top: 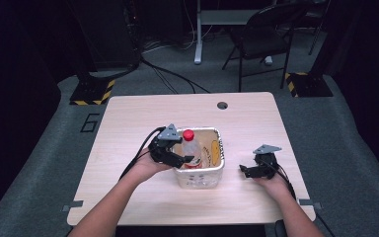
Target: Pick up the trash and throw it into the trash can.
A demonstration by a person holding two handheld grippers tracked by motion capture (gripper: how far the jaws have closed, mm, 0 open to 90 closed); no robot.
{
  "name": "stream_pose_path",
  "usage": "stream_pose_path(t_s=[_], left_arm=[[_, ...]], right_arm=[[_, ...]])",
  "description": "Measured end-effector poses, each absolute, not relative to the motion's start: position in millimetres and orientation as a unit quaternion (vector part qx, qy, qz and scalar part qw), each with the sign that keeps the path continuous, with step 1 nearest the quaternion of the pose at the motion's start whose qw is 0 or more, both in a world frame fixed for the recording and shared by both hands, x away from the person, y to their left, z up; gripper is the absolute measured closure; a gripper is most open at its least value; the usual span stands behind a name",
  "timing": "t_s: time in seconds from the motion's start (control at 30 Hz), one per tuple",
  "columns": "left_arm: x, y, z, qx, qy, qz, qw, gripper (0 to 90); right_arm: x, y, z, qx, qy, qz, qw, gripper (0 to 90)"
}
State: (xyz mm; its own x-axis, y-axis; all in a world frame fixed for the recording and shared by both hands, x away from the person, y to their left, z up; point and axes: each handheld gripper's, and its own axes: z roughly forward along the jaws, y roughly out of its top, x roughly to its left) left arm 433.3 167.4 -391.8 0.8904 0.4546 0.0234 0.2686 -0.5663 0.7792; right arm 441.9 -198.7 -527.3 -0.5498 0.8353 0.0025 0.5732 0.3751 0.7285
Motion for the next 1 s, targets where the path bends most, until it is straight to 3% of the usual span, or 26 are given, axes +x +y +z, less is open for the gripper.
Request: stream_pose_path(t_s=[0.53,1.0], left_arm=[[429.4,177.6,-387.9,0.873,0.21,0.117,0.423,22.0],[431.2,222.7,-384.3,0.856,0.254,0.147,0.426,23.1]], right_arm=[[441.9,-198.7,-527.3,0.436,0.808,0.35,0.187,9.3],[441.9,-198.7,-527.4,0.436,0.808,0.35,0.187,9.3]])
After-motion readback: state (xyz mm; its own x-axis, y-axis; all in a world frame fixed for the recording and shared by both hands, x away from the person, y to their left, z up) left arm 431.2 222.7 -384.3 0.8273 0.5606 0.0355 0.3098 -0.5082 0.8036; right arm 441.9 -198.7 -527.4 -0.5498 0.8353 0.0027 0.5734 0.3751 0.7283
